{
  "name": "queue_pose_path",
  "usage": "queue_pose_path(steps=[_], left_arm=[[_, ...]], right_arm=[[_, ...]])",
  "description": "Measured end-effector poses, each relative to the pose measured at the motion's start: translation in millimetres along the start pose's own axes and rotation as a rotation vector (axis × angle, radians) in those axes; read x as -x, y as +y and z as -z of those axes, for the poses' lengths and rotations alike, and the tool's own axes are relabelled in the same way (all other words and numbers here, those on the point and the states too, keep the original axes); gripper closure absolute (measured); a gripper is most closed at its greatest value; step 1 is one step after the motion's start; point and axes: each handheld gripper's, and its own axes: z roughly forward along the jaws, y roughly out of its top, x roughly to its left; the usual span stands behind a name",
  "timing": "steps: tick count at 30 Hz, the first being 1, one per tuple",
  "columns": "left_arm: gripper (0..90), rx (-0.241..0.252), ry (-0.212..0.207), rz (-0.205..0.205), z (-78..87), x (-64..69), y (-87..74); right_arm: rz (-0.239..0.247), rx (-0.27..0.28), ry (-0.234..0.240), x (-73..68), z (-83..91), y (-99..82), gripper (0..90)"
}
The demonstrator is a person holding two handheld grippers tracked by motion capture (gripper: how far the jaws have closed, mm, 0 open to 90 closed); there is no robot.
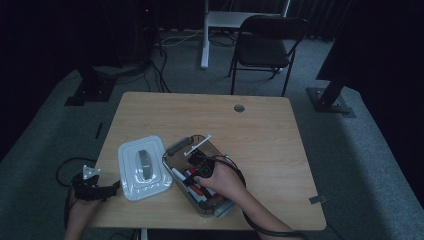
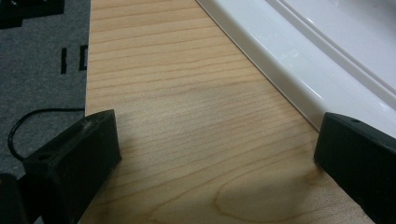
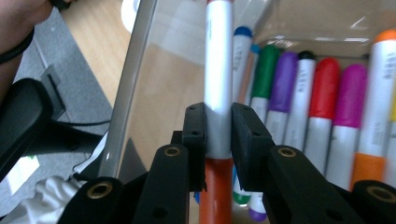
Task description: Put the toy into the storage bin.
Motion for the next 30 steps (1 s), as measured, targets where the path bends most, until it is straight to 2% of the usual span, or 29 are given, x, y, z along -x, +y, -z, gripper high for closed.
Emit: queue_pose_path(steps=[7,9,15,20,22,25,30], left_arm=[[0.7,0.000,0.000,0.000,0.0,0.0,0.0],[0.7,0.000,0.000,0.000,0.0,0.0,0.0],[0.7,0.000,0.000,0.001,0.0,0.1,0.0],[0.7,-0.001,-0.001,0.000,0.1,0.0,0.0],[0.7,0.000,-0.001,0.001,0.0,0.1,0.0],[0.7,0.000,0.000,0.000,0.0,0.0,0.0],[0.7,0.000,0.000,0.000,0.0,0.0,0.0]], right_arm=[[0.000,-0.065,0.015,-0.9,-11.9,1.8,76.0],[0.013,-0.103,0.013,-2.9,-16.1,4.0,75.6],[0.020,-0.141,0.012,0.4,-22.2,7.9,74.0],[0.026,-0.147,0.009,3.2,-27.4,7.4,71.4],[0.036,-0.143,-0.003,3.9,-27.9,7.1,67.4],[0.042,-0.115,0.001,3.8,-21.1,6.2,65.9],[0.041,-0.050,0.011,4.4,-0.5,4.4,65.2]])
